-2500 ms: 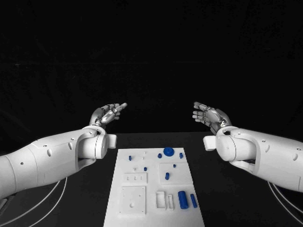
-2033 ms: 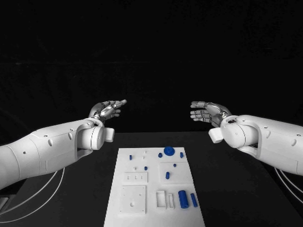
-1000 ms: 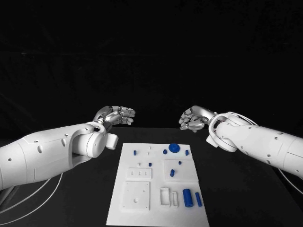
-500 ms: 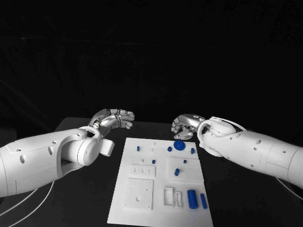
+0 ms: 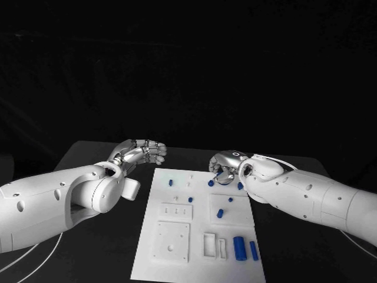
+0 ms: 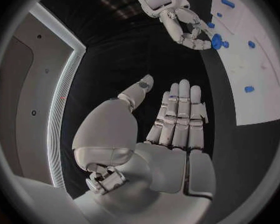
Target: Assemble the parts on the task board
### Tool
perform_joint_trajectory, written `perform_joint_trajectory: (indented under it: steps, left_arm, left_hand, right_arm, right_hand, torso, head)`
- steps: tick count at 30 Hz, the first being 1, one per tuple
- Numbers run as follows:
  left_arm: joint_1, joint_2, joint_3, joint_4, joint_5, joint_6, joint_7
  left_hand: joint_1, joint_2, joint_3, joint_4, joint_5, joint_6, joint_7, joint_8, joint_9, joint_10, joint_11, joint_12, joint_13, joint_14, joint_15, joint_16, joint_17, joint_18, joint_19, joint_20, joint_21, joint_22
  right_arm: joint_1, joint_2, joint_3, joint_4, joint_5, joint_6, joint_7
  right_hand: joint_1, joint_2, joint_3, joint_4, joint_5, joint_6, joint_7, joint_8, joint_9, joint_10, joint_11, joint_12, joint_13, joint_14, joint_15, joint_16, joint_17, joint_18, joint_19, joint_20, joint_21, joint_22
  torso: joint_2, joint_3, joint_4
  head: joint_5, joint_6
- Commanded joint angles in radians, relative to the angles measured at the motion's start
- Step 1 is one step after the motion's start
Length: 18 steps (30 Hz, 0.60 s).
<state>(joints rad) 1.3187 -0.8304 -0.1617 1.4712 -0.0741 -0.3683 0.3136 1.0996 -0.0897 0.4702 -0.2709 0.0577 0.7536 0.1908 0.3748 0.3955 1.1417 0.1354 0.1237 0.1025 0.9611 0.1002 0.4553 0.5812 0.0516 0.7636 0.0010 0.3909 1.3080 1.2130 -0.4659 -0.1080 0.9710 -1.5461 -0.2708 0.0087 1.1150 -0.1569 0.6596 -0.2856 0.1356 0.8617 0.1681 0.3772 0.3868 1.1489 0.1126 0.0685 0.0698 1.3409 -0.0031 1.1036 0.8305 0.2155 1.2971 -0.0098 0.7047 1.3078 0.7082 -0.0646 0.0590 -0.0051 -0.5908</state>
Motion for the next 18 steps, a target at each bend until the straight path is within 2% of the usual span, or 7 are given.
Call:
perform_joint_trajectory:
  steps: [1, 6, 9, 10, 11, 12, 18]
  left_arm:
    - [0.007, -0.003, 0.002, 0.005, -0.009, 0.014, 0.010]
    - [0.011, -0.008, 0.002, 0.006, -0.004, 0.014, 0.010]
    - [0.012, -0.007, 0.002, 0.007, -0.003, 0.013, 0.010]
    - [0.012, -0.008, 0.002, 0.008, -0.001, 0.013, 0.010]
    - [0.012, -0.009, 0.002, 0.009, 0.000, 0.013, 0.010]
    - [0.013, -0.011, 0.002, 0.010, 0.001, 0.013, 0.010]
    - [0.017, -0.016, 0.002, 0.017, 0.001, 0.012, 0.010]
  left_hand:
    - [-0.009, -0.003, 0.004, 0.003, -0.005, 0.004, 0.004, -0.004, 0.002, -0.014, 0.007, -0.012, -0.005, -0.007, 0.004, -0.008, 0.002, -0.002, -0.007, 0.002, 0.002, 0.020]
    - [-0.011, -0.003, 0.005, 0.003, -0.006, 0.004, 0.004, -0.005, 0.002, -0.020, 0.009, -0.019, -0.007, -0.006, 0.005, -0.011, 0.004, -0.001, -0.009, 0.003, 0.003, 0.020]
    - [-0.014, -0.003, 0.005, 0.004, -0.006, 0.004, 0.004, -0.006, 0.003, -0.021, 0.010, -0.020, -0.007, -0.005, 0.005, -0.011, 0.004, -0.001, -0.009, 0.003, 0.004, 0.021]
    - [-0.014, -0.003, 0.005, 0.004, -0.006, 0.004, 0.004, -0.006, 0.003, -0.021, 0.010, -0.020, -0.007, -0.005, 0.005, -0.012, 0.005, -0.001, -0.009, 0.003, 0.004, 0.021]
    - [-0.014, -0.003, 0.005, 0.005, -0.006, 0.004, 0.004, -0.006, 0.003, -0.021, 0.010, -0.021, -0.007, -0.005, 0.005, -0.012, 0.005, -0.001, -0.009, 0.003, 0.004, 0.021]
    - [-0.014, -0.003, 0.005, 0.005, -0.006, 0.004, 0.004, -0.006, 0.003, -0.021, 0.010, -0.021, -0.008, -0.005, 0.005, -0.012, 0.005, -0.001, -0.009, 0.003, 0.004, 0.021]
    - [-0.015, -0.003, 0.005, 0.005, -0.006, 0.004, 0.004, -0.006, 0.003, -0.021, 0.010, -0.021, -0.008, -0.005, 0.005, -0.012, 0.005, -0.001, -0.009, 0.003, 0.004, 0.021]
  right_arm:
    - [-0.001, -0.001, 0.000, 0.000, -0.039, -0.010, -0.007]
    - [-0.005, 0.017, 0.000, -0.014, -0.051, -0.011, -0.007]
    - [-0.007, 0.018, 0.000, -0.021, -0.060, -0.015, -0.009]
    - [-0.007, 0.019, 0.000, -0.025, -0.060, -0.015, -0.009]
    - [-0.007, 0.019, 0.000, -0.028, -0.062, -0.016, -0.009]
    - [-0.007, 0.019, 0.000, -0.030, -0.065, -0.017, -0.010]
    - [-0.011, 0.020, 0.000, -0.038, -0.072, -0.013, -0.012]
  right_hand:
    - [0.003, -0.012, 0.000, 0.003, 0.000, -0.006, 0.000, -0.005, 0.002, -0.008, 0.000, -0.003, -0.001, -0.009, 0.001, 0.006, -0.002, 0.046, 0.032, -0.039, 0.006, 0.024]
    - [0.004, -0.014, 0.002, 0.003, 0.001, -0.007, 0.001, -0.006, 0.002, -0.011, 0.001, -0.004, -0.001, -0.010, 0.002, 0.010, -0.004, 0.046, 0.031, -0.039, 0.009, 0.024]
    - [0.005, -0.014, 0.003, 0.003, 0.000, -0.007, 0.001, -0.007, 0.002, -0.011, 0.001, -0.003, -0.001, -0.011, 0.002, 0.011, -0.004, 0.046, 0.031, -0.039, 0.010, 0.024]
    - [0.007, -0.012, 0.005, 0.003, -0.001, -0.007, 0.001, -0.007, 0.002, -0.010, 0.001, -0.003, -0.001, -0.011, 0.002, 0.012, -0.005, 0.046, 0.030, -0.039, 0.011, 0.024]
    - [0.008, -0.012, 0.006, 0.004, -0.002, -0.006, 0.000, -0.007, 0.003, -0.010, 0.001, -0.002, -0.001, -0.011, 0.002, 0.014, -0.006, 0.046, 0.030, -0.039, 0.012, 0.024]
    - [0.009, -0.012, 0.008, 0.004, -0.004, -0.006, 0.000, -0.007, 0.003, -0.010, 0.001, -0.002, -0.001, -0.011, 0.002, 0.015, -0.007, 0.046, 0.030, -0.039, 0.013, 0.023]
    - [0.011, -0.012, 0.011, 0.003, -0.005, -0.005, 0.000, -0.007, 0.004, -0.009, 0.001, -0.001, 0.000, -0.012, 0.002, 0.018, -0.009, 0.046, 0.029, -0.039, 0.016, 0.023]
  torso:
    - [0.014, -0.0022, 0.0006]
    - [0.022, -0.0011, 0.0006]
    - [0.027, -0.0023, 0.0019]
    - [0.030, -0.0031, 0.0032]
    - [0.035, -0.0104, 0.0106]
    - [0.038, -0.0117, 0.0123]
    - [0.048, -0.0123, 0.0168]
  head:
    - [0.002, 0.001]
    - [0.007, 0.005]
    - [0.008, 0.008]
    - [0.009, 0.009]
    - [0.003, 0.015]
    - [0.003, 0.016]
    - [0.002, 0.017]
